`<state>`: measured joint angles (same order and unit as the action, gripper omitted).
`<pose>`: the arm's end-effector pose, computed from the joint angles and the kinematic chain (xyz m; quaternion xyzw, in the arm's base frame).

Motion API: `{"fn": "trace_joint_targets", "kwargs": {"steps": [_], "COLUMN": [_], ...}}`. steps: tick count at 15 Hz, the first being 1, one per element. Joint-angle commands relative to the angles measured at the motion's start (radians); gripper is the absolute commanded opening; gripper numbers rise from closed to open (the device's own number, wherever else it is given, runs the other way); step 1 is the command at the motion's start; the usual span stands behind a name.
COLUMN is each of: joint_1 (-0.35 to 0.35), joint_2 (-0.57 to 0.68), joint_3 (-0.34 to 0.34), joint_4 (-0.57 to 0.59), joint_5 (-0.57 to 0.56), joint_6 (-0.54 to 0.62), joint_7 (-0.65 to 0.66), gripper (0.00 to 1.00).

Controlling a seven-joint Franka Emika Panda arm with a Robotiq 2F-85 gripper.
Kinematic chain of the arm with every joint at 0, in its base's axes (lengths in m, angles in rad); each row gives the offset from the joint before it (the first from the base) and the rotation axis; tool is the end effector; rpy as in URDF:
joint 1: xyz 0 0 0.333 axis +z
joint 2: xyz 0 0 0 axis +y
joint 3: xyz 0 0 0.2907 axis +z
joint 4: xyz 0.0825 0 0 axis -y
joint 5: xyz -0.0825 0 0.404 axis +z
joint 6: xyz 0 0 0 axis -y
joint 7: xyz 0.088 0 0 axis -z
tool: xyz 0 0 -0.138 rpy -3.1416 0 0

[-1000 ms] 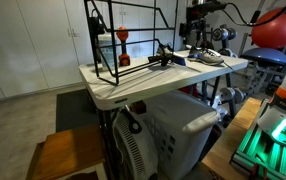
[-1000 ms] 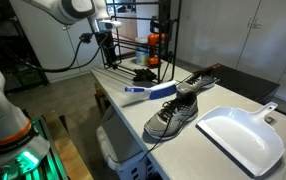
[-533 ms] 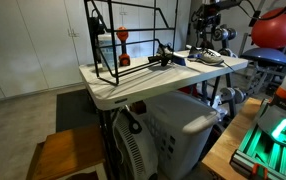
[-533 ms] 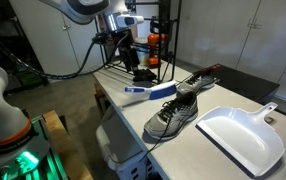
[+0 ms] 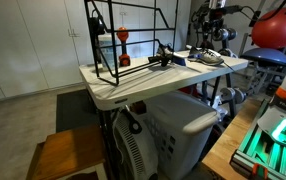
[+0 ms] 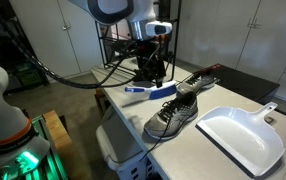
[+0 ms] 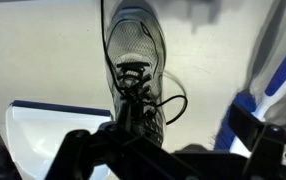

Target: Place the left trainer on the middle shelf of the shoe rack

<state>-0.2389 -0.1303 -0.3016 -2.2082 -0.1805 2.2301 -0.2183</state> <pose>0.4627 -0.2899 0.3820 0.9896 -0.1105 0.0479 0.0792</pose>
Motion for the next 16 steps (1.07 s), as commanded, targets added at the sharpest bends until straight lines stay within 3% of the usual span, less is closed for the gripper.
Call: {"fn": "trace_joint_targets", "kwargs": {"steps": [1,5,12,16], "joint_1": [-0.009,-0.008,-0.021,-0.053], "joint_2": [0.016,0.028,0.218,0.34], "joint_3": [0.009,0.01,-0.002,0.011], "joint_4": [0.014,0.026,0.216,0.305], "joint_5": [0.006,0.009,0.182,0.205], "joint_6": [-0.002,-0.003,-0.092,-0.12], "joint_7": [-0.002,-0.002,-0.197,-0.224], "gripper": [1.0,1.0,1.0,1.0]}}
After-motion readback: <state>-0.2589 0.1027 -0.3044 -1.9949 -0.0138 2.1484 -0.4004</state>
